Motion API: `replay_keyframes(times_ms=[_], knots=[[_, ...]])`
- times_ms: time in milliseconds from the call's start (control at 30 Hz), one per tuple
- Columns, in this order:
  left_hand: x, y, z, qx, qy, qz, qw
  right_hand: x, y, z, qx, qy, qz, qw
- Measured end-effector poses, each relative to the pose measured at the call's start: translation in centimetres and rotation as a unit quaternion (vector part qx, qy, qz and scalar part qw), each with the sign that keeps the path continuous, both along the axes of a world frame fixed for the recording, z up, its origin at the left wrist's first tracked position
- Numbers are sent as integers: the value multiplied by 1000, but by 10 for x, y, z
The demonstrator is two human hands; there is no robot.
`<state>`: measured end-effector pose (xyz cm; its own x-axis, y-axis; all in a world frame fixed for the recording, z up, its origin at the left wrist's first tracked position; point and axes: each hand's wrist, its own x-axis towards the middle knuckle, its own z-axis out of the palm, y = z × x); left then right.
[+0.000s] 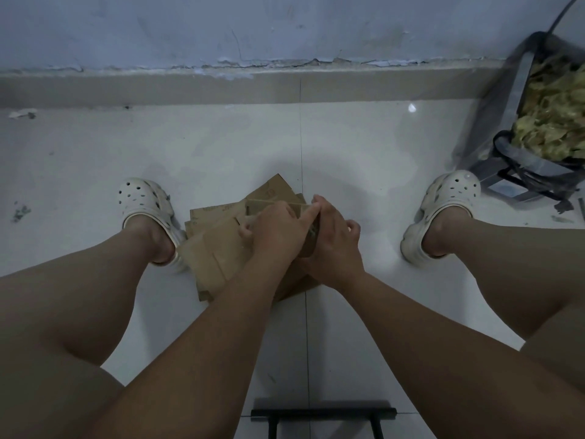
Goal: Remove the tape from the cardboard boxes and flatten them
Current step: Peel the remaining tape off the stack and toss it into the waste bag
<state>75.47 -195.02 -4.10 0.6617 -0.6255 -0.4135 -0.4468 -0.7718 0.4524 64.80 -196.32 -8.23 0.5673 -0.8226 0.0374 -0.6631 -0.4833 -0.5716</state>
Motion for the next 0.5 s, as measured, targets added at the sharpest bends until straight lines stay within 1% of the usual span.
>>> replay_keyframes(times_ms=[67, 133, 267, 333, 400, 500], knots=[[0, 1, 3, -27, 24, 40, 999, 3, 3, 0, -13, 0, -18, 1000], [0, 1, 7, -45, 70, 79, 993, 4, 2, -1, -25, 2, -29, 999], [1, 4, 8, -71, 171, 136, 973, 2, 2, -3, -53, 28, -10, 998], [0, 6, 7, -98, 203, 136, 965, 2, 6, -1, -50, 34, -19, 998], [1, 7, 8, -118, 200, 122, 965, 2, 6, 1, -34, 20, -10, 999], [9, 10, 6, -173, 207, 87, 959, 0, -3, 4, -2, -2, 18, 1000]])
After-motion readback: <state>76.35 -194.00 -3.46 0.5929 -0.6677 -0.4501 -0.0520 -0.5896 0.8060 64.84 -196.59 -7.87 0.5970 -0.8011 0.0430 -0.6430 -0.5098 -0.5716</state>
